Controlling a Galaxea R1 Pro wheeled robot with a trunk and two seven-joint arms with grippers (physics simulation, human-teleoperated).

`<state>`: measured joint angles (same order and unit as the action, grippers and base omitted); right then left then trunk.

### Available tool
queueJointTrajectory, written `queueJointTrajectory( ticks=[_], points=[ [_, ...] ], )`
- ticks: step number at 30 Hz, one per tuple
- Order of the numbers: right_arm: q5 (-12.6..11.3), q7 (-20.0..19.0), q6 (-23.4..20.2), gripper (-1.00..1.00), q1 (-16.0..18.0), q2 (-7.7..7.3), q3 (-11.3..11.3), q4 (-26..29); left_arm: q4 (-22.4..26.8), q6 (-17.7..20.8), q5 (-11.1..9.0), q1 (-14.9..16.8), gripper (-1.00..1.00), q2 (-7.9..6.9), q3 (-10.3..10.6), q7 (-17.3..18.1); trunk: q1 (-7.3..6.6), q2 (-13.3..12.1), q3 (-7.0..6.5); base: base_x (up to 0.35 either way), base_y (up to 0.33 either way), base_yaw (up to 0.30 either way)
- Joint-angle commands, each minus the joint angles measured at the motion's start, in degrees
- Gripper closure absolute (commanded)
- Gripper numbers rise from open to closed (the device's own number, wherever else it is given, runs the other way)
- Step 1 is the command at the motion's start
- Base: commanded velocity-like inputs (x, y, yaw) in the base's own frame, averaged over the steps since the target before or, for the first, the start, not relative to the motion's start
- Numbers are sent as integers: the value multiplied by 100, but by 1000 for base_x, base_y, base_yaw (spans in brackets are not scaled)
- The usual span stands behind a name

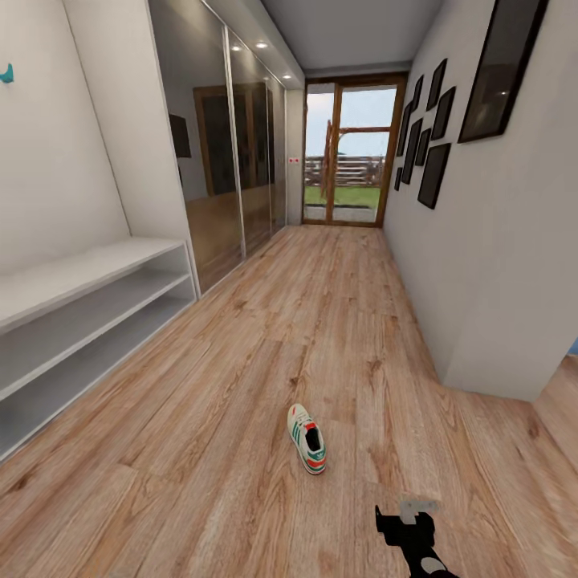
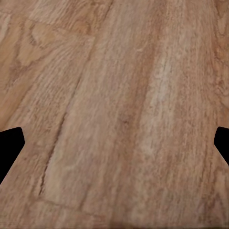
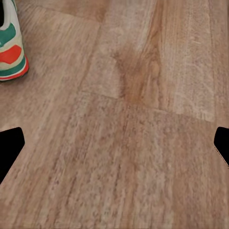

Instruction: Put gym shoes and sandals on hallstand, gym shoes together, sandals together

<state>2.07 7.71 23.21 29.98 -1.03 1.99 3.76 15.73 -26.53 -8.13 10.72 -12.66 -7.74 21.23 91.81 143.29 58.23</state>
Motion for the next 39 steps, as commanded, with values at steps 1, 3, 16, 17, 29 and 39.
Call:
queueJointTrajectory(
  ticks=[1, 3, 16, 17, 29, 39],
  points=[
    [20, 39, 16, -100, 4, 3, 20, 28, -13, -2, -93, -1, -100, -4, -12, 60, -1, 2, 5, 0, 0, 0],
    [17, 48, 21, -100, 4, 7, 20, 93, -21, -11, -148, -7, -100, -8, -10, 62, -1, 2, 5, 0, 0, 0],
    [19, 68, 26, -100, 1, -1, 19, 239, -19, -36, -223, -24, -100, -19, -3, 79, -1, 2, 5, 0, 0, 0],
    [19, 69, 26, -100, 1, 0, 20, 239, -19, -36, -223, -23, -100, -20, -4, 78, -1, 2, 5, 0, 0, 0],
    [21, 72, 26, -100, -1, 6, 21, 240, -18, -36, -224, -25, -100, -18, 5, 80, -1, 2, 5, 4, 0, 45],
    [21, 73, 27, -100, -1, 6, 21, 240, -12, -38, -211, -24, -100, -17, 9, 83, -1, 2, 5, 178, -4, 236]
  ],
)
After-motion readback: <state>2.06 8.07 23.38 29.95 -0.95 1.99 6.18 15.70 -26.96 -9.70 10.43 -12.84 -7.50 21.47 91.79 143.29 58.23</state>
